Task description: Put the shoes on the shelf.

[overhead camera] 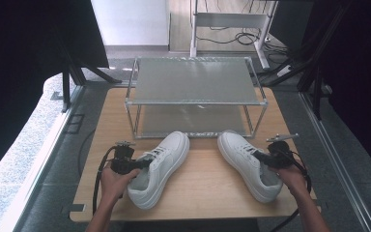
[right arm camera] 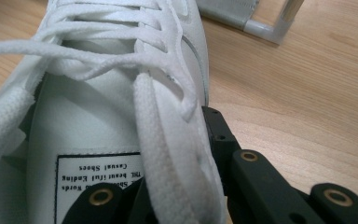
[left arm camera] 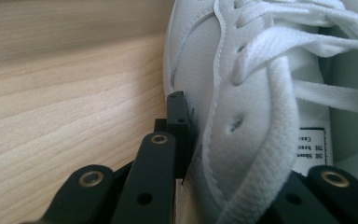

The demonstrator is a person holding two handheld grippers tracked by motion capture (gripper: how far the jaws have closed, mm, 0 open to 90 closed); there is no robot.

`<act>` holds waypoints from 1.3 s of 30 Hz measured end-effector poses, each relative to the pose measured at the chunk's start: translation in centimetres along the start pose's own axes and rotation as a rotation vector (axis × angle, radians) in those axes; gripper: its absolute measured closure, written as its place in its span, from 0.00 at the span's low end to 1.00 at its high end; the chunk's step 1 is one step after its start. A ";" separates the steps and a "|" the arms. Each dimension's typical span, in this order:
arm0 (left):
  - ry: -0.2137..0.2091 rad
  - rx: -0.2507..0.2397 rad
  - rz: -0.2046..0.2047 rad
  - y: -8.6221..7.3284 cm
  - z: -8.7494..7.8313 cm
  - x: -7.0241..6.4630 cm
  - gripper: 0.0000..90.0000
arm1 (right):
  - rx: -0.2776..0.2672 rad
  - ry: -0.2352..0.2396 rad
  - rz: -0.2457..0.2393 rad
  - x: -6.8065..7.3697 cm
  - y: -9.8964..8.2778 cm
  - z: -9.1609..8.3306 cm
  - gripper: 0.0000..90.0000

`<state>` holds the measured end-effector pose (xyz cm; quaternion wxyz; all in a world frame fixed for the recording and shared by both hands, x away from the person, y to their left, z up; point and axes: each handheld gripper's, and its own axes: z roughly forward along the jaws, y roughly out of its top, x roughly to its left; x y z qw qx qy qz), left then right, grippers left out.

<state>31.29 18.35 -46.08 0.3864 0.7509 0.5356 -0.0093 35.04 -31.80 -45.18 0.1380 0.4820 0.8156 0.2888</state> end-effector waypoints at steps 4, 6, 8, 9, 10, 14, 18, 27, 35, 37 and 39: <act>-0.041 -0.039 -0.003 0.2 -0.9 -0.1 0.93 | -0.043 0.043 0.044 -0.4 -0.2 -0.6 0.96; -0.067 -0.060 -0.008 0.3 -1.4 -0.1 0.93 | -0.062 0.063 0.063 -0.6 -0.3 -0.9 0.96; -0.091 -0.083 -0.015 0.4 -1.8 -0.1 0.93 | -0.082 0.082 0.083 -0.8 -0.4 -1.2 0.96; -0.103 -0.092 -0.021 0.4 -1.9 -0.1 0.93 | -0.094 0.095 0.098 -0.9 -0.5 -1.3 0.96; -0.113 -0.097 -0.025 0.5 -2.1 -0.1 0.93 | -0.105 0.108 0.107 -1.0 -0.6 -1.5 0.96; -0.166 -0.129 -0.039 0.7 -2.6 -0.1 0.93 | -0.151 0.162 0.140 -1.3 -0.7 -2.2 0.96; -0.200 -0.156 -0.042 0.8 -3.2 -0.3 0.93 | -0.191 0.206 0.165 -1.3 -0.7 -2.9 0.96; -0.259 -0.213 -0.028 1.4 -4.7 -1.4 0.93 | -0.266 0.295 0.191 -0.8 -0.3 -4.3 0.96; -0.285 -0.261 -0.014 2.1 -5.5 -2.3 0.93 | -0.308 0.322 0.185 -0.3 0.4 -5.7 0.96; -0.299 -0.274 -0.016 2.3 -5.7 -2.4 0.93 | -0.320 0.325 0.181 -0.1 0.6 -6.2 0.96; -0.318 -0.284 -0.020 2.6 -5.9 -2.4 0.93 | -0.330 0.332 0.174 0.0 0.8 -6.6 0.96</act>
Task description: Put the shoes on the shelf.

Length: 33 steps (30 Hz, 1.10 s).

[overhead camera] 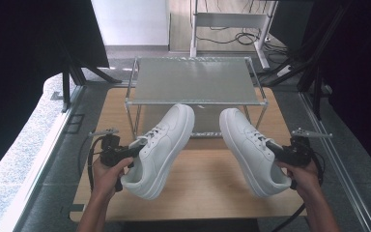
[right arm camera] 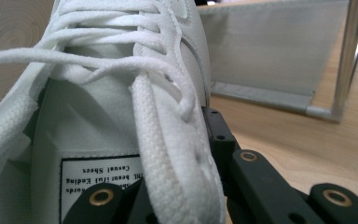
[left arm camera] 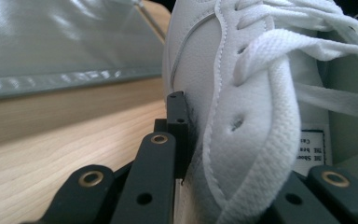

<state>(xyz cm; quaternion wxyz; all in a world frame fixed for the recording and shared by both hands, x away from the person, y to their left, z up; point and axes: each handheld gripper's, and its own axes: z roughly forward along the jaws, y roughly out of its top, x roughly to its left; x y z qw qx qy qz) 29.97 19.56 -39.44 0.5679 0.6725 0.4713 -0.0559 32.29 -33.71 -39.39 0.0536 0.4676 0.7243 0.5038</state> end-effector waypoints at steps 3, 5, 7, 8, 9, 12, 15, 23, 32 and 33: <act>-0.012 -0.010 0.001 0.4 -0.1 -0.3 0.93 | -0.019 0.016 0.000 0.4 0.4 -0.2 0.96; -0.009 -0.015 0.009 0.7 -0.1 -0.5 0.93 | -0.028 0.023 0.000 0.6 0.7 -0.2 0.96; -0.008 -0.021 0.014 1.0 -0.2 -0.6 0.93 | -0.043 0.038 0.009 0.7 0.8 -0.1 0.96; -0.010 -0.025 0.013 1.1 -0.2 -0.7 0.93 | -0.046 0.045 0.016 0.6 0.9 -0.1 0.96; -0.014 -0.028 0.011 1.2 -0.2 -0.7 0.93 | -0.048 0.049 0.020 0.6 0.9 -0.1 0.96; -0.024 -0.041 0.005 1.5 -0.3 -0.7 0.93 | -0.065 0.060 0.028 0.7 1.1 -0.2 0.96; -0.031 -0.047 0.005 1.8 -0.4 -0.7 0.93 | -0.078 0.060 0.032 0.8 1.4 -0.3 0.96; -0.039 -0.072 0.002 3.0 -0.5 -0.8 0.93 | -0.104 0.066 0.047 1.0 2.4 -0.2 0.96; -0.051 -0.089 -0.004 4.1 -0.2 -0.9 0.93 | -0.124 0.071 0.047 1.3 3.7 0.1 0.96; -0.053 -0.091 -0.005 4.2 -0.2 -0.9 0.93 | -0.126 0.074 0.051 1.3 3.8 0.1 0.96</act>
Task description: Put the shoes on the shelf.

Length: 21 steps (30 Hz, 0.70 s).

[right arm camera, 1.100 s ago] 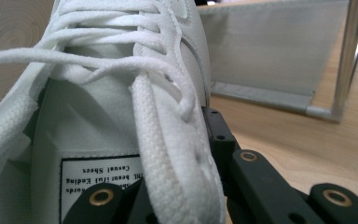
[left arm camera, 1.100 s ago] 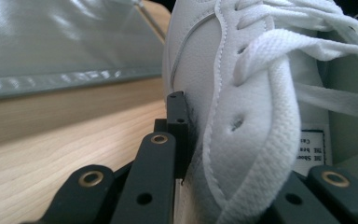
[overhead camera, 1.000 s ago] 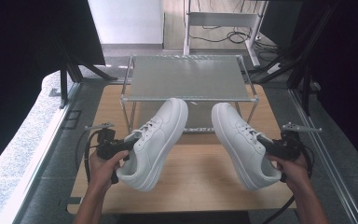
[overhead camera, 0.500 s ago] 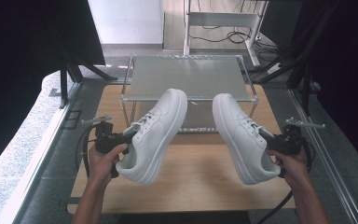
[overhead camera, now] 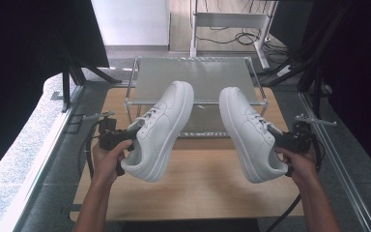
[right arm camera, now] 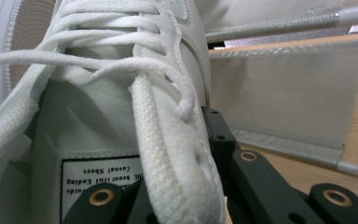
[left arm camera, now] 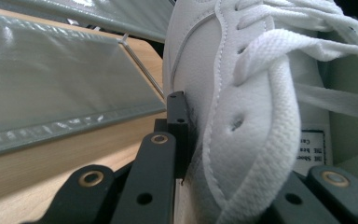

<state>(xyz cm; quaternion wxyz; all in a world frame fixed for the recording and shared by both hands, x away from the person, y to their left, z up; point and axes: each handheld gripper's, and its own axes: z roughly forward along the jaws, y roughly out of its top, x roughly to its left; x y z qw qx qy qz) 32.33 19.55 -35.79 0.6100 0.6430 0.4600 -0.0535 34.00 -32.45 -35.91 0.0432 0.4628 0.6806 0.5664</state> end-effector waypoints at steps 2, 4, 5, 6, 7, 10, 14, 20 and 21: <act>0.002 -0.003 0.001 0.3 0.1 -0.1 0.93 | -0.006 0.000 0.001 0.1 0.3 0.1 0.96; -0.001 -0.005 0.003 0.6 0.3 -0.2 0.93 | -0.011 0.001 0.001 0.2 0.6 0.3 0.96; -0.003 -0.005 0.003 0.8 0.4 -0.2 0.93 | -0.014 0.003 0.005 0.3 0.8 0.4 0.96; -0.006 -0.005 0.002 1.0 0.6 -0.1 0.93 | -0.015 0.003 0.001 0.3 1.0 0.4 0.96; -0.009 -0.005 -0.001 1.1 0.7 -0.1 0.93 | -0.021 0.004 0.002 0.4 1.2 0.6 0.96; 0.002 -0.005 -0.008 1.5 1.2 0.1 0.93 | -0.019 -0.010 -0.010 0.6 2.0 0.8 0.96; 0.013 -0.002 -0.009 2.0 1.8 0.2 0.93 | -0.017 -0.023 -0.015 1.0 2.7 1.4 0.96; -0.001 0.005 -0.019 2.6 2.4 0.3 0.93 | -0.013 -0.026 -0.018 1.3 3.5 2.0 0.96; -0.002 0.005 -0.021 2.7 2.5 0.4 0.93 | -0.013 -0.028 -0.017 1.4 3.7 2.2 0.96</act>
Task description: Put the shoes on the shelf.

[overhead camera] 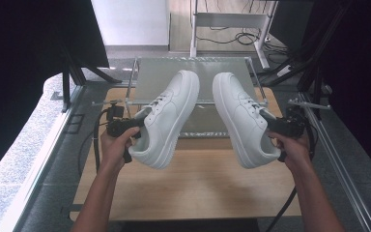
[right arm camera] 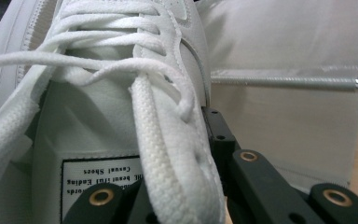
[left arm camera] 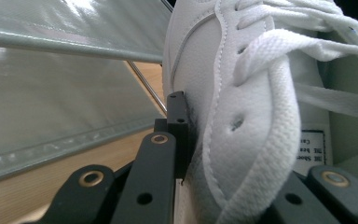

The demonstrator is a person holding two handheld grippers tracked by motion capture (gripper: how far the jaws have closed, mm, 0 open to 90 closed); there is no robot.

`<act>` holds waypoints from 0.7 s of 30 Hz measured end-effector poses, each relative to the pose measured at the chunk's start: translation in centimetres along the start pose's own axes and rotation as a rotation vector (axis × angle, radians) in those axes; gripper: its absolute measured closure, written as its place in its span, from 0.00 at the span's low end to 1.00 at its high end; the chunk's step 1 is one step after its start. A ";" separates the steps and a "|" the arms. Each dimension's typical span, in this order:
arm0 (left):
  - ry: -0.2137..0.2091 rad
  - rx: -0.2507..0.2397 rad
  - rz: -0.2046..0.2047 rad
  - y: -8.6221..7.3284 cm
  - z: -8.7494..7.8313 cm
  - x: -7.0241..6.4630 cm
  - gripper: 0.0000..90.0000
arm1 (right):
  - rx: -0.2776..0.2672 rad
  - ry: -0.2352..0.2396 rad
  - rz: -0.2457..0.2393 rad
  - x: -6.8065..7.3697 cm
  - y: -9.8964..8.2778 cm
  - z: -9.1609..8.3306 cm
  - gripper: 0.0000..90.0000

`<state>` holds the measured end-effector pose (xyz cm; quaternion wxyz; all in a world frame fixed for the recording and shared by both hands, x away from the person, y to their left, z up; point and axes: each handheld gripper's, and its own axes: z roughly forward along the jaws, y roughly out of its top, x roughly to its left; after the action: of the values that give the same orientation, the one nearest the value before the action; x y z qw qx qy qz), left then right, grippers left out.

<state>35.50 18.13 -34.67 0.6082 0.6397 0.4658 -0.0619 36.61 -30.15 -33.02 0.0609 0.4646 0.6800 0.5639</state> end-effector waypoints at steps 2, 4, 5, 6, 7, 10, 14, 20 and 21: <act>-0.002 -0.001 -0.001 0.2 0.2 0.0 0.93 | -0.002 0.000 -0.004 0.2 0.4 0.3 0.96; -0.005 -0.001 -0.002 0.5 0.4 0.0 0.93 | -0.006 0.001 -0.001 0.3 0.7 0.5 0.96; -0.004 -0.002 0.000 0.6 0.5 -0.1 0.93 | -0.005 0.001 -0.003 0.2 0.8 0.6 0.96; -0.003 -0.002 -0.003 0.7 0.6 -0.1 0.93 | -0.010 0.002 0.005 0.3 1.1 0.8 0.96; -0.004 -0.003 0.000 0.8 0.7 -0.1 0.93 | -0.010 0.003 0.008 0.3 1.2 1.0 0.96; 0.014 -0.012 0.004 1.0 0.8 -0.2 0.93 | -0.009 0.006 0.010 0.3 1.6 1.3 0.96; 0.012 -0.012 0.000 1.4 1.0 -0.1 0.93 | -0.004 0.002 0.004 0.6 2.2 1.8 0.96; 0.012 -0.017 0.002 2.2 1.4 -0.2 0.93 | -0.013 0.002 0.015 0.6 3.0 2.5 0.96; 0.012 -0.020 0.003 2.5 1.5 -0.3 0.93 | -0.015 0.001 0.012 0.6 3.0 2.6 0.96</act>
<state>37.71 17.15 -33.08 0.6119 0.6347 0.4691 -0.0524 39.56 -28.15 -31.19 0.0605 0.4679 0.6729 0.5698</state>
